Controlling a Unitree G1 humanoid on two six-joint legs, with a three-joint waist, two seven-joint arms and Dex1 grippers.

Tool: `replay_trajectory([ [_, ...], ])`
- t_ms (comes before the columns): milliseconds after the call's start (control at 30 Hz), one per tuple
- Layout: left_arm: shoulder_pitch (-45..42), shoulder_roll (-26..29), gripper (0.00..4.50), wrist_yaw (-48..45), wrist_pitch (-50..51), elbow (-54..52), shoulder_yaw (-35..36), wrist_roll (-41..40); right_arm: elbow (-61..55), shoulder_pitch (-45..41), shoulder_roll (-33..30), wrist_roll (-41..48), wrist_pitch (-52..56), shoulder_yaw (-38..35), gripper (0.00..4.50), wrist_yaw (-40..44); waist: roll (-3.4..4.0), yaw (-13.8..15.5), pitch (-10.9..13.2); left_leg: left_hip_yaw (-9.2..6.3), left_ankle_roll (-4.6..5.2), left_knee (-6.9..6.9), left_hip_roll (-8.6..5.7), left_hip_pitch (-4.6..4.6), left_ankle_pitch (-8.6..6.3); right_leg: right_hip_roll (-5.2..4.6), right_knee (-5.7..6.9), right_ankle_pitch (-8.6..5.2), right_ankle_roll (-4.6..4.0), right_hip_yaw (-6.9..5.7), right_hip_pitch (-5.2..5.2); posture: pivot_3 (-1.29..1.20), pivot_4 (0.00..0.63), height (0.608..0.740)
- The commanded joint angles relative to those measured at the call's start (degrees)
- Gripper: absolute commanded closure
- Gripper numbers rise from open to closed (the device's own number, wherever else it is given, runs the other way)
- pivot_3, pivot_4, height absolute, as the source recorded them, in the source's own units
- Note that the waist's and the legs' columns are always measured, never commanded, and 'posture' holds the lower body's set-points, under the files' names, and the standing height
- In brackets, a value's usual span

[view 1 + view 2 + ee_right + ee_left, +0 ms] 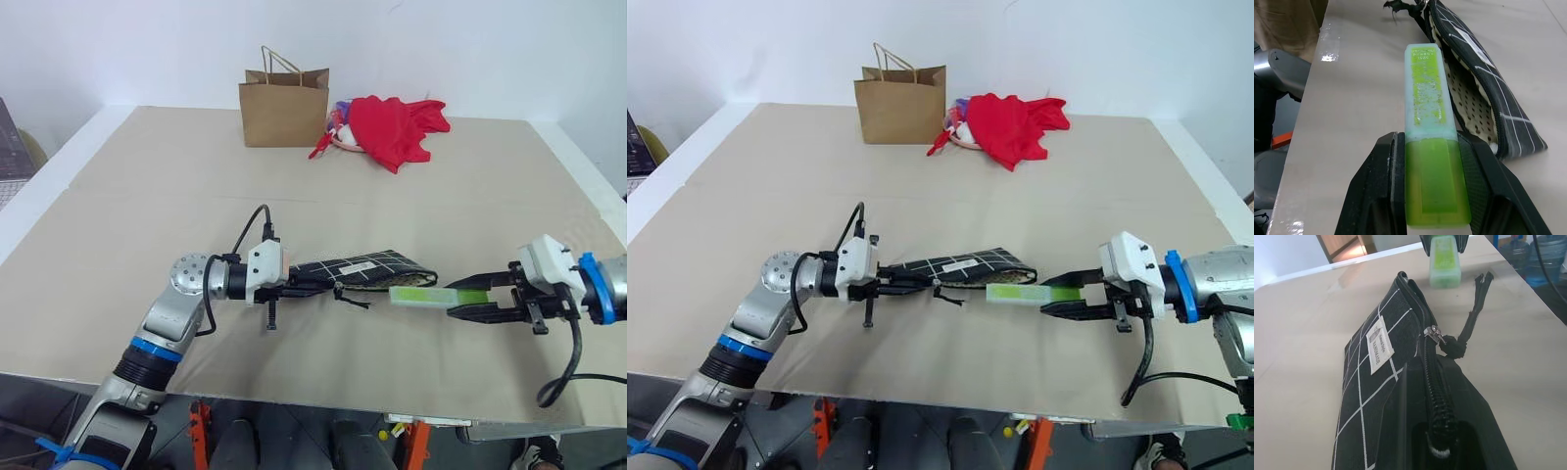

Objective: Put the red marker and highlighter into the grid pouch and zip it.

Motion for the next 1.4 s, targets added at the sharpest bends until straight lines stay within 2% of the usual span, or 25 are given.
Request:
replay_trajectory([
  [33,-0.58,-0.15,4.5,0.18,-0.29,-2.24,0.01,-0.31,-0.35,-1.66,-0.36,-0.3,0.45,0.75,3.4,1.06,0.0,0.03,0.0,0.0,0.0,0.0,0.0,0.0,0.0,0.0,0.0,-0.01,0.0,0.0,0.0,0.0,0.15,0.739],
  [700,-0.13,-0.33,4.5,0.68,-0.69,-2.93,-1.11,-0.35,0.82,-8.35,2.35,-1.27,6.76,4.49,3.4,-0.89,0.01,0.03,0.0,-0.01,0.0,0.01,0.0,0.0,0.0,0.0,0.01,0.0,0.0,0.0,0.0,0.0,0.15,0.739],
  [900,-0.31,0.04,4.5,0.78,-1.1,-2.31,-0.77,-0.01,1.54,-7.48,-0.2,-0.41,7.18,3.48,3.4,2.58,0.01,0.05,0.0,-0.01,0.0,0.01,-0.01,0.0,0.0,-0.01,0.02,0.0,0.01,0.0,0.0,0.0,0.15,0.739],
  [1400,-0.84,0.38,4.5,0.71,-1.39,-1.64,-0.39,0.27,4.62,-6.24,-2.71,-0.64,5.6,2.95,3.4,4.79,0.01,0.03,-0.01,-0.01,0.0,0.01,-0.01,0.0,0.0,-0.01,0.02,0.0,0.01,0.0,0.0,0.0,0.15,0.739],
])
